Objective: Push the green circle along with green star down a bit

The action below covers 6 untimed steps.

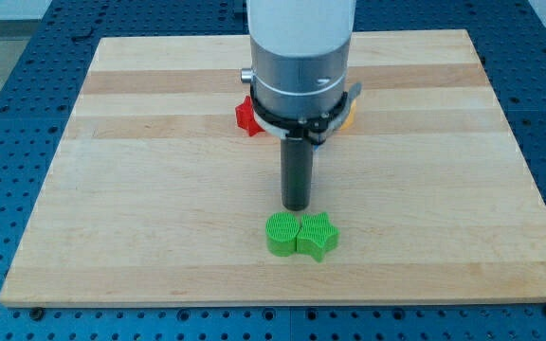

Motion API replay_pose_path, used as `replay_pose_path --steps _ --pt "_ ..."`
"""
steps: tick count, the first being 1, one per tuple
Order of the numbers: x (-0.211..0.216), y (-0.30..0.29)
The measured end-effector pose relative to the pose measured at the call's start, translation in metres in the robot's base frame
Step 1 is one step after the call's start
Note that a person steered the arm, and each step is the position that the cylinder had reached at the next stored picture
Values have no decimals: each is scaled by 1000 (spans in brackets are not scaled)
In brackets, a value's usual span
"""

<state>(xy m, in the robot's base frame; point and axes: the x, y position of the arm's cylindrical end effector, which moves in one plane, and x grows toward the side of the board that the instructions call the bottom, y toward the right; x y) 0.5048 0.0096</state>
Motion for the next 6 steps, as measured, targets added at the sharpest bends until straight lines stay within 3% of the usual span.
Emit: replay_pose_path --steps 2,3,4,5,6 --pt "-27 12" --pt "-18 24" --pt "18 27" --pt "33 -22" --pt "20 -61"
